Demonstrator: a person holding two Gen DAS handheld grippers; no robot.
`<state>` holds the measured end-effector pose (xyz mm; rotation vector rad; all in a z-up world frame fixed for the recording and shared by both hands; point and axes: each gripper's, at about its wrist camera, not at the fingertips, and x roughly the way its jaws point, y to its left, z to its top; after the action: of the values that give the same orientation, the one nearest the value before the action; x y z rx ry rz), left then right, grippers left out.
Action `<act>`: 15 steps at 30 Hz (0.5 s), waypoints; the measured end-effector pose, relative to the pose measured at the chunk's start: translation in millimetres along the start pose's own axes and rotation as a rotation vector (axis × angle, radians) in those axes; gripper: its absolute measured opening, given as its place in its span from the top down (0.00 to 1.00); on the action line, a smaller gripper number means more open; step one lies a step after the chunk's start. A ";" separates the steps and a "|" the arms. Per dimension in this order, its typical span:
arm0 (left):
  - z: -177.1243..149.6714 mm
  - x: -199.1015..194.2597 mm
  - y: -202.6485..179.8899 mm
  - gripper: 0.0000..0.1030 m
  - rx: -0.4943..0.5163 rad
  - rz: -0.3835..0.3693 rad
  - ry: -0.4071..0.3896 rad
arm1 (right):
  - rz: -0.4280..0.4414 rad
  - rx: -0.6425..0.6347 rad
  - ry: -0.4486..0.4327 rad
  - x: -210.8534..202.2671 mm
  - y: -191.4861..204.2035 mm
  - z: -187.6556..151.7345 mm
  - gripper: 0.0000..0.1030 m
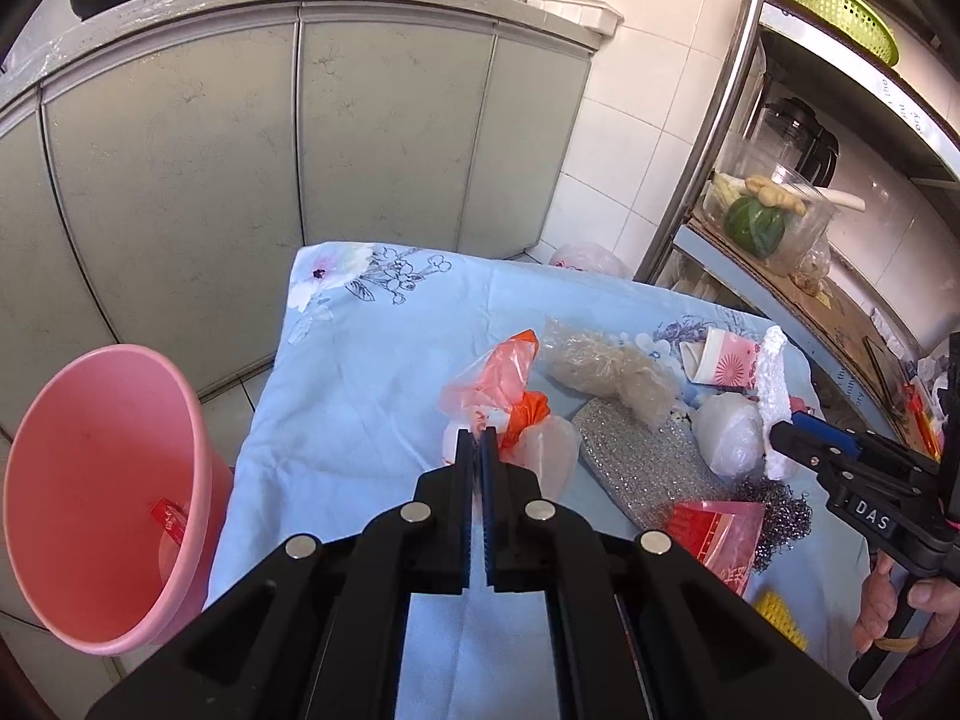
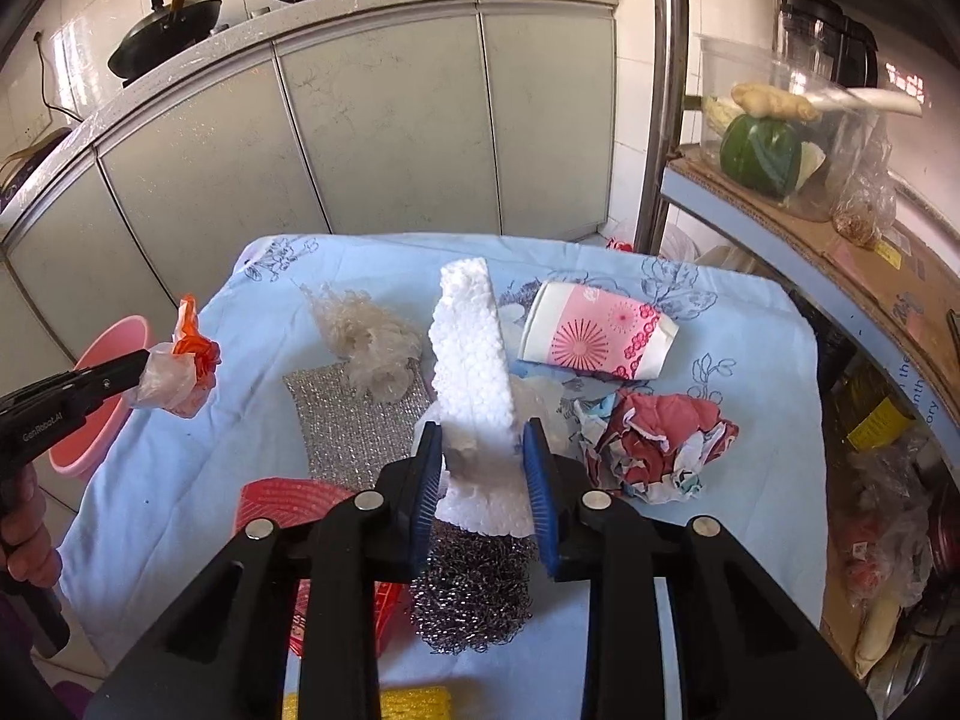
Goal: Collect trash
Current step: 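Close the right tool on the white styrofoam strip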
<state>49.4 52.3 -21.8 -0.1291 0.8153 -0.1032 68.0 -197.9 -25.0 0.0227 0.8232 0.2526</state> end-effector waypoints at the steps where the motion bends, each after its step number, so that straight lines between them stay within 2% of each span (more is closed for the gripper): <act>1: 0.0 -2.6 -1.2 0.98 -0.001 0.006 -0.006 | 0.001 0.001 -0.011 -3.6 0.7 1.4 0.73; 7: 0.1 -17.9 -2.5 0.98 -0.011 0.033 -0.036 | 0.018 -0.001 -0.071 -24.7 8.7 10.6 0.73; 15: 1.1 -40.9 7.5 0.98 -0.046 0.086 -0.079 | 0.071 -0.033 -0.096 -35.5 34.0 18.8 0.73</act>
<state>22.7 65.6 7.3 -0.1401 0.7439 0.0017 51.2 -171.7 17.5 0.0327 0.7233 0.3297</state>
